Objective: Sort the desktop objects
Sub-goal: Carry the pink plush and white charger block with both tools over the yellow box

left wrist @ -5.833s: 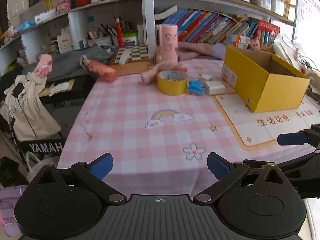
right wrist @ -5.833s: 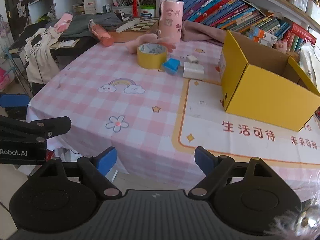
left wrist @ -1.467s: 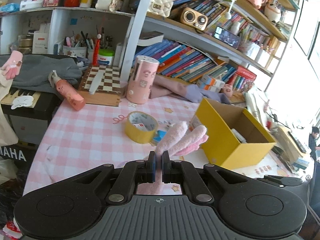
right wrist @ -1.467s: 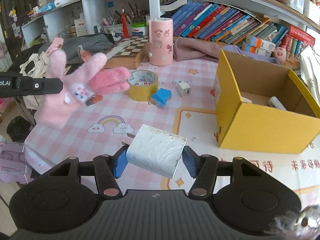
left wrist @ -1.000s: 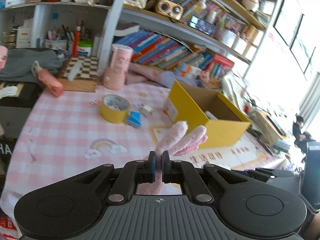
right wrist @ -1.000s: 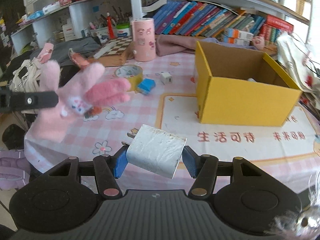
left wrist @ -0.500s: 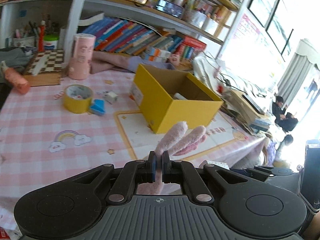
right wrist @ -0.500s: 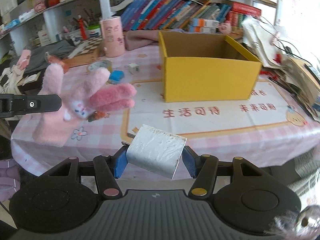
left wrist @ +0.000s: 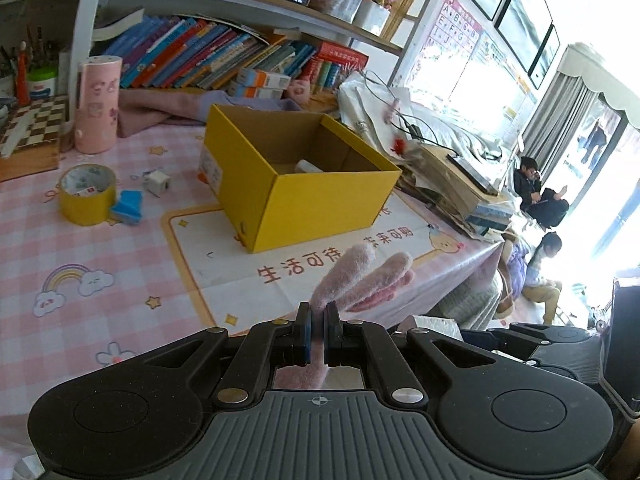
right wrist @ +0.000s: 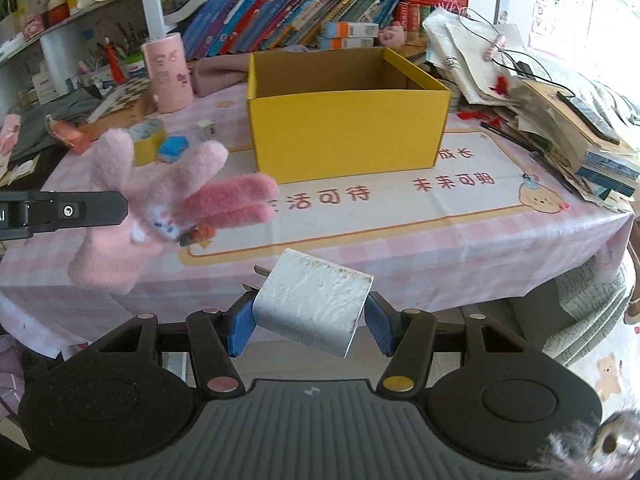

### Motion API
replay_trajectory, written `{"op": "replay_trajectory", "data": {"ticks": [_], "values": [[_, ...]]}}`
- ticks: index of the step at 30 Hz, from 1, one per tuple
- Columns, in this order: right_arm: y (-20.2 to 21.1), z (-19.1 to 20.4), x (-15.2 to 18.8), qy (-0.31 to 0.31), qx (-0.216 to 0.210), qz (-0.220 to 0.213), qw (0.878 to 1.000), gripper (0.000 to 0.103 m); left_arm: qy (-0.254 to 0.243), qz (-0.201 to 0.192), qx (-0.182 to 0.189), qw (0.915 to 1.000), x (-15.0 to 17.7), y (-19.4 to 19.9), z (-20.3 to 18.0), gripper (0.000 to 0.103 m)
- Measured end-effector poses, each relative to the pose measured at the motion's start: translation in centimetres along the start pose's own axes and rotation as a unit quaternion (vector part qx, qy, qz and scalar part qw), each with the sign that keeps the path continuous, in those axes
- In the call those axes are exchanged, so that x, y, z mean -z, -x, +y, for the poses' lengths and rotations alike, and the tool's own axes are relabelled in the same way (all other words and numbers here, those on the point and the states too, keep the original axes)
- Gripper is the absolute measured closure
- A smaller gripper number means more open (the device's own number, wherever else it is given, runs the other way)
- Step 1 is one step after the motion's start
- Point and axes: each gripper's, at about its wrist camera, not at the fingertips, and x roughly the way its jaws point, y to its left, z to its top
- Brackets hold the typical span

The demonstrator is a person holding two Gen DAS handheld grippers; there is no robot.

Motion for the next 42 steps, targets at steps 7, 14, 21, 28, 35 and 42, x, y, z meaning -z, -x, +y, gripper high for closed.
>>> {"op": "replay_trajectory", "data": {"ticks": [7,14,21,28,35,42], "values": [[-0.7,-2.0,-0.6,-0.009,0.000,0.007,1.000,0.047,-0.011,0.009,0.002,0.9999,-0.7,-1.5,-1.3,0.099],[-1.3,-3.8,-0.9,-0.020,0.009,0.013,1.000,0.047,-0.029,0.030,0.017,0.9990,-1.6,-4.1,-2.8,0.099],[-2.0,-6.0,-1.6,-0.030,0.017,0.019,0.999,0.047,-0.041,0.040,0.034,0.9978,-2.6,-6.4,-4.1,0.099],[-3.3,-7.8,-3.7,-0.018,0.007,0.012,1.000,0.047,-0.037,0.016,0.034,0.9986,-4.9,-7.8,-4.9,0.099],[-4.1,-9.6,-8.0,0.014,-0.014,-0.027,0.999,0.047,-0.036,-0.038,0.023,0.9984,-8.7,-8.5,-5.9,0.099],[-5.1,-11.2,-13.7,0.052,-0.045,-0.081,0.994,0.047,-0.016,-0.093,-0.009,0.9955,-12.7,-9.0,-5.9,0.099]]}}
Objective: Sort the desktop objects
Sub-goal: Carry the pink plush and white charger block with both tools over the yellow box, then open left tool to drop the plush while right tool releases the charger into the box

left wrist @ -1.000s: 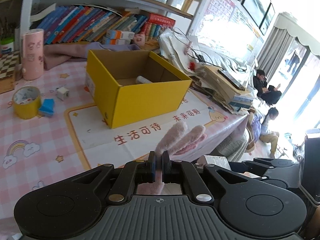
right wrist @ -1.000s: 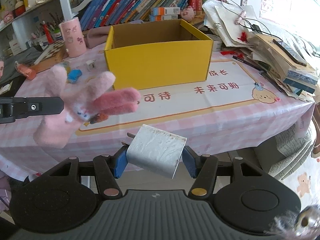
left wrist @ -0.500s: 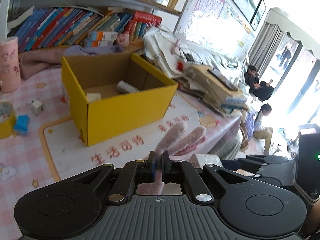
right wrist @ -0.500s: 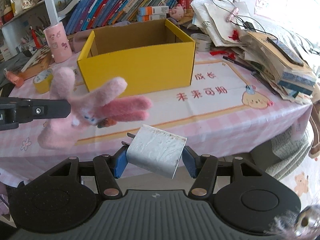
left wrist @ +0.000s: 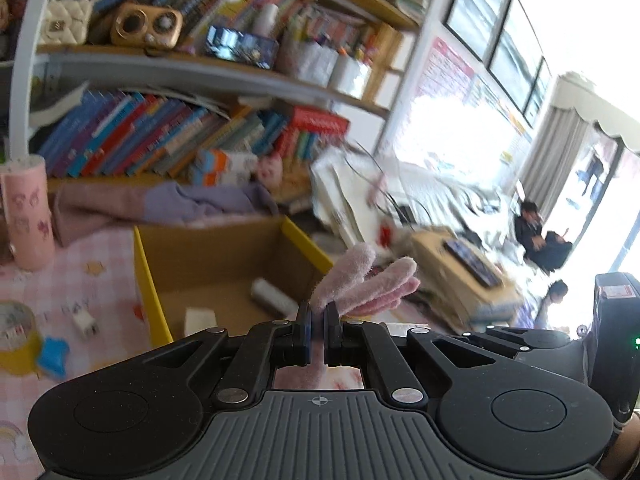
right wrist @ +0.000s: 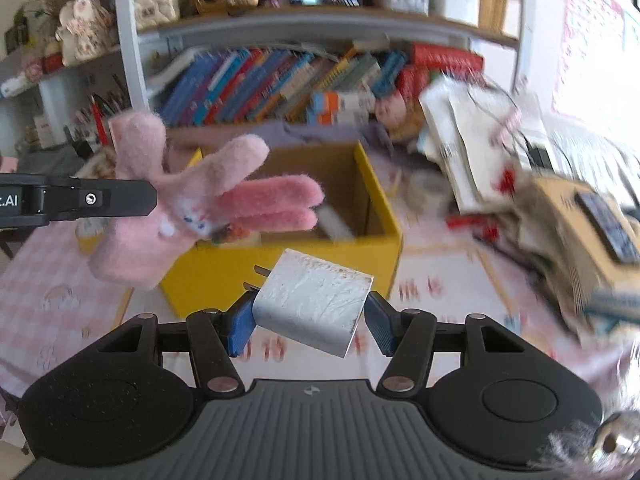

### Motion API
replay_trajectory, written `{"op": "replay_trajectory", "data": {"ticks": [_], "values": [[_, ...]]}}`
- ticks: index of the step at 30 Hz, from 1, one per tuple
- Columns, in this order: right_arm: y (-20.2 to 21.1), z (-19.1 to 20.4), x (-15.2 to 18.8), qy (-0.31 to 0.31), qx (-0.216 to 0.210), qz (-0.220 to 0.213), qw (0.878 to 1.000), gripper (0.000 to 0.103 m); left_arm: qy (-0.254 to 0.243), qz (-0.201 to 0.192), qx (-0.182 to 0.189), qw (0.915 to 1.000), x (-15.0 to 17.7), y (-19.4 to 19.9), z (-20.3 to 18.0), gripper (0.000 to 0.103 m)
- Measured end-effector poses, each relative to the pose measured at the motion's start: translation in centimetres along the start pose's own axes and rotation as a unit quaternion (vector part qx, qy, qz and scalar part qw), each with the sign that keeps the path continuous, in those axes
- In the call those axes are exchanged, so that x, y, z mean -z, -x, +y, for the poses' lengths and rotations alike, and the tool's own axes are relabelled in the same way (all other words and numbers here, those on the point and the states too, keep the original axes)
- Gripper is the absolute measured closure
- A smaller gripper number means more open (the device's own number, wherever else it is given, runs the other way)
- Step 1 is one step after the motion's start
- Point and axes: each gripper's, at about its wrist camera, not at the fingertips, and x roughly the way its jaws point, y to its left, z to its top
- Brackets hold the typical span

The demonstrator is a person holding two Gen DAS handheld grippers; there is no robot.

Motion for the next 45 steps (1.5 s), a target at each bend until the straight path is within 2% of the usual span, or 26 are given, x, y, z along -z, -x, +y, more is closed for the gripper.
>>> {"op": "replay_trajectory", "data": {"ticks": [6,12,19,27,38,45], "values": [[-2.6,-0.8,-4.1,0.045,-0.032,-0.031,0.998,0.047,-0.006,-0.030,-0.048,0.9984,-2.4,-1.6,0.6,0.099],[-6.5,-1.0,-6.7,0.090,-0.052,-0.032,0.994,0.047,-0.005,-0.019,-0.084,0.9963,-3.3,-4.9,1.8,0.099],[-12.3,-0.9,-7.8,0.131,-0.074,0.019,0.988,0.047,-0.003,0.031,-0.123,0.9919,-2.2,-9.6,3.7,0.099],[-17.5,-0.5,-6.9,0.179,-0.087,0.091,0.976,0.047,-0.008,0.092,-0.153,0.9839,-0.4,-13.6,4.9,0.099],[-20.8,-0.2,-7.2,0.192,-0.111,0.158,0.962,0.047,-0.011,0.133,-0.161,0.9779,1.3,-15.6,4.7,0.098],[-22.0,-0.2,-7.0,0.182,-0.112,0.191,0.958,0.047,-0.016,0.139,-0.158,0.9775,1.7,-15.6,4.4,0.097]]}}
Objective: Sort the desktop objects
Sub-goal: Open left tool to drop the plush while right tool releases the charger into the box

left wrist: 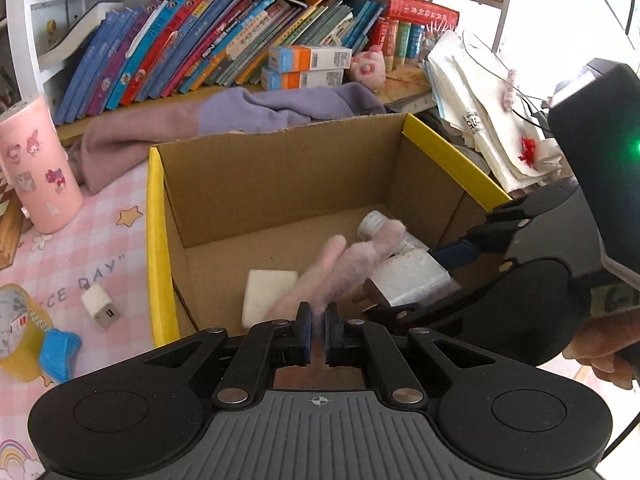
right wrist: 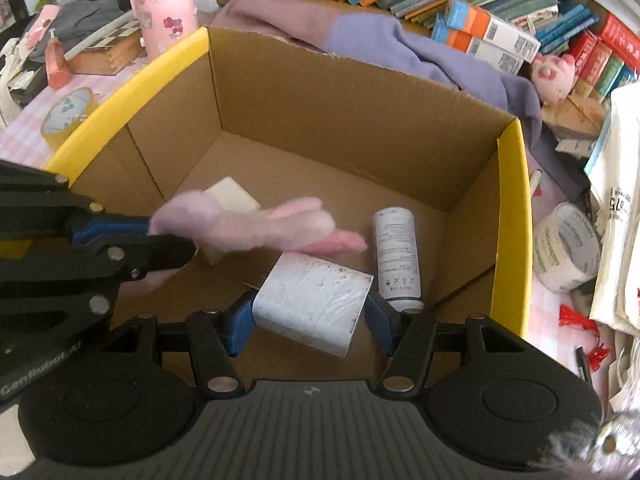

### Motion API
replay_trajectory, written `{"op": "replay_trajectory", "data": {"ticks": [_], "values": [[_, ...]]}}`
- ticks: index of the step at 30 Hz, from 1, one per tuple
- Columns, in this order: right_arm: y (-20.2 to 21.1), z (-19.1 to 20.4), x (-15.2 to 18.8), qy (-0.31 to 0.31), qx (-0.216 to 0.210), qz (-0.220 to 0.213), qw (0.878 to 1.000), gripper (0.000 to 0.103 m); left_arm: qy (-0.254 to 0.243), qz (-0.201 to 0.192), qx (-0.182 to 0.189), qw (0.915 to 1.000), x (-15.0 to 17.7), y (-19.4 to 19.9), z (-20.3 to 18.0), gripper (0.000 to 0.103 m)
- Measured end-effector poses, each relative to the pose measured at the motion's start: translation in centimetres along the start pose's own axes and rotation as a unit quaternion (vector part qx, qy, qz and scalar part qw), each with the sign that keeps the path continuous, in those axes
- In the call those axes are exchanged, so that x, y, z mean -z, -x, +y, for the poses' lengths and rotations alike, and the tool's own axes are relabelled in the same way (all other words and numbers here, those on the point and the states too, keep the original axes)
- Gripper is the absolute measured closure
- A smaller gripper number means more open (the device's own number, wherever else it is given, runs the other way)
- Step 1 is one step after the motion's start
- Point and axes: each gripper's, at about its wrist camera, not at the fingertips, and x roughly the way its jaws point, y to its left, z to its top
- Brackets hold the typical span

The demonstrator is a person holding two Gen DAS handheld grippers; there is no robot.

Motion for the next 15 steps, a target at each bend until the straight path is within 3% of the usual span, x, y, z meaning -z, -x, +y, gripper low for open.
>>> {"op": "replay_trajectory", "data": {"ticks": [7,9,11,13,15], "values": [[1.1,0.0,0.3,-0.004,0.002,-0.022,1.000,0.051,0.003,-0.017,-0.001,0.9999,0.3,1.5,0.0,0.080],[1.9,-0.1,0.6,-0.009,-0.001,-0.035,0.999,0.051,0.004,-0.028,-0.002,0.9996,0.4,2.4,0.0,0.069],[2.8,-0.3,1.0,-0.018,0.001,-0.050,0.999,0.050,0.003,-0.046,-0.009,0.9989,0.5,3.4,-0.1,0.047],[3.8,-0.5,1.4,-0.029,0.001,-0.065,0.997,0.048,0.003,-0.068,-0.007,0.9977,0.7,4.7,-0.2,0.036],[5.0,-0.6,1.9,-0.042,0.001,-0.082,0.996,0.048,0.002,-0.082,-0.006,0.9966,0.9,5.7,-0.4,0.034]]}}
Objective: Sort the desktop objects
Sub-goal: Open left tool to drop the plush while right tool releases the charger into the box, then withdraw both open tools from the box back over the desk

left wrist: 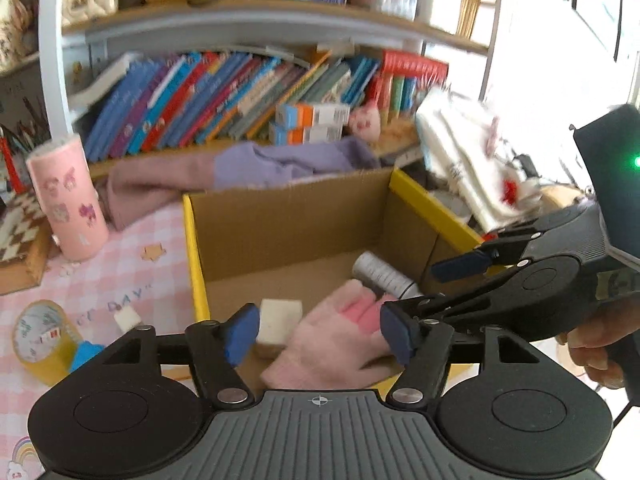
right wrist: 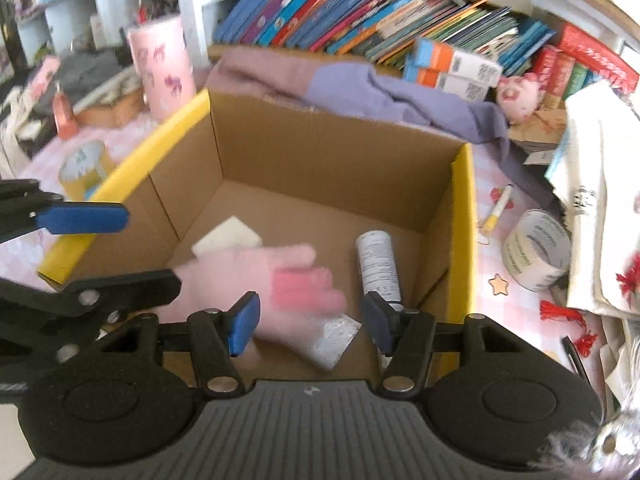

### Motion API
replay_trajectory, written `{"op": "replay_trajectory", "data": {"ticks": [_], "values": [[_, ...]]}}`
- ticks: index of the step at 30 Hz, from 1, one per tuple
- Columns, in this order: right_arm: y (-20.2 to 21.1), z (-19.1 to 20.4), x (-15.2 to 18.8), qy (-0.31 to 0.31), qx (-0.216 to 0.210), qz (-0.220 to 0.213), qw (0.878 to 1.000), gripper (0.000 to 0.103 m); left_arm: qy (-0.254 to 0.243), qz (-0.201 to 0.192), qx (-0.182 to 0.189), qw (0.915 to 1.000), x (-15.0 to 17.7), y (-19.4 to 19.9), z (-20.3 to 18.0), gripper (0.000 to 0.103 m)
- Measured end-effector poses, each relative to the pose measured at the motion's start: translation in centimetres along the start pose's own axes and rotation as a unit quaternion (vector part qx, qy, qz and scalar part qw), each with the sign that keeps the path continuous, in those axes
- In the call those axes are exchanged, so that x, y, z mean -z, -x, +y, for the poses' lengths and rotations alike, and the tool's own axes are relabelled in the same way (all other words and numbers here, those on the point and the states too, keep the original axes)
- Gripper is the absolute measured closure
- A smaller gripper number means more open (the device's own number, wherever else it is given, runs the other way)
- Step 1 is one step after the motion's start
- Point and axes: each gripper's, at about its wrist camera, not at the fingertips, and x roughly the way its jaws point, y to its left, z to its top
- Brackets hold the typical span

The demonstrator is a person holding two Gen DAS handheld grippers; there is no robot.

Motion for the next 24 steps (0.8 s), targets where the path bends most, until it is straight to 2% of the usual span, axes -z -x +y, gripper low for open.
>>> {"op": "replay_trajectory", "data": {"ticks": [5,13,18,24], "values": [[2.8,0.2,0.6,-0.016,0.012,-0.041,0.999,0.046,-0.007,-0.035,-0.008,0.9993,0.4,3.0,-0.5,0.025],[6.5,1.2,2.8,-0.045,0.046,-0.098,0.993,0.042,-0.015,-0.072,-0.026,0.9969,2.0,6.8,-0.3,0.017],[8.5,3.0,5.1,-0.060,0.068,-0.133,0.987,0.040,-0.013,-0.077,-0.035,0.9963,4.0,8.7,0.4,0.015],[9.9,6.0,8.0,-0.071,0.093,-0.142,0.983,0.039,-0.008,-0.065,-0.028,0.9975,6.3,10.3,1.7,0.015]]}}
